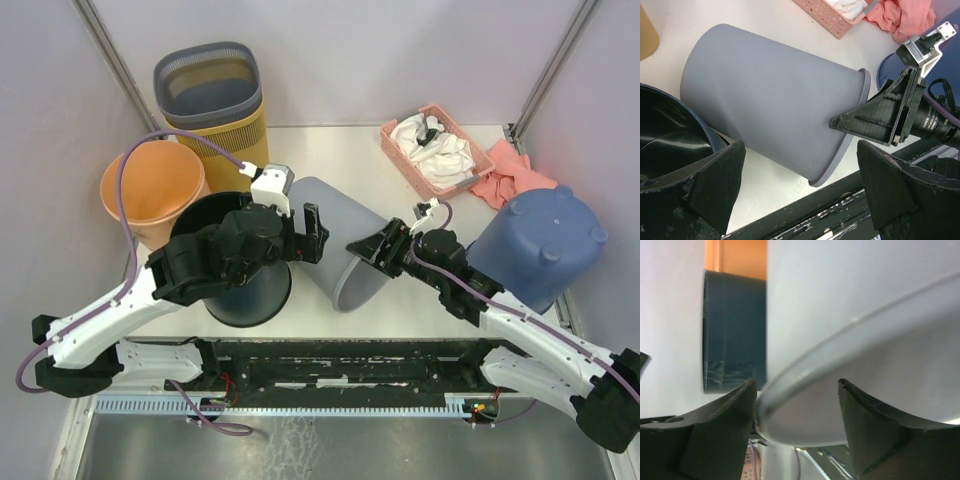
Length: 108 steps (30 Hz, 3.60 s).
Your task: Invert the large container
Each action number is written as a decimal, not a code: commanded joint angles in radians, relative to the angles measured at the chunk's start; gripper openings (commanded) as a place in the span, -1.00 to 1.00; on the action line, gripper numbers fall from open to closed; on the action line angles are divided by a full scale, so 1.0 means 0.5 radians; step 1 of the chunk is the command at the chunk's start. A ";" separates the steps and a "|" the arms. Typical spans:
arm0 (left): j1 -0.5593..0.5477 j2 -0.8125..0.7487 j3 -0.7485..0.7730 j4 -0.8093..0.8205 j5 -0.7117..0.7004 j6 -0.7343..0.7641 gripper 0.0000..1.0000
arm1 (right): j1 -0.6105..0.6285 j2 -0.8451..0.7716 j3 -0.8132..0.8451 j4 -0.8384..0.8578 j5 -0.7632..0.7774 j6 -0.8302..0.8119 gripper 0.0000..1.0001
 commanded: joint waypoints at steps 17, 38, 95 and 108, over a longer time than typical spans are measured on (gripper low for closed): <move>0.864 0.781 0.809 -0.080 0.978 0.230 0.47 | 0.006 -0.539 -0.391 0.549 0.345 0.363 -0.96; 1.327 1.226 0.908 -0.085 2.073 0.493 0.97 | 0.006 -0.567 -0.934 1.813 0.350 0.374 -0.95; 1.456 1.243 1.063 0.046 2.761 0.385 0.89 | 0.075 1.511 -0.497 2.850 0.444 0.577 0.39; 1.393 1.230 0.911 0.164 2.713 0.330 0.90 | 0.075 1.179 -0.458 1.402 0.474 0.785 0.97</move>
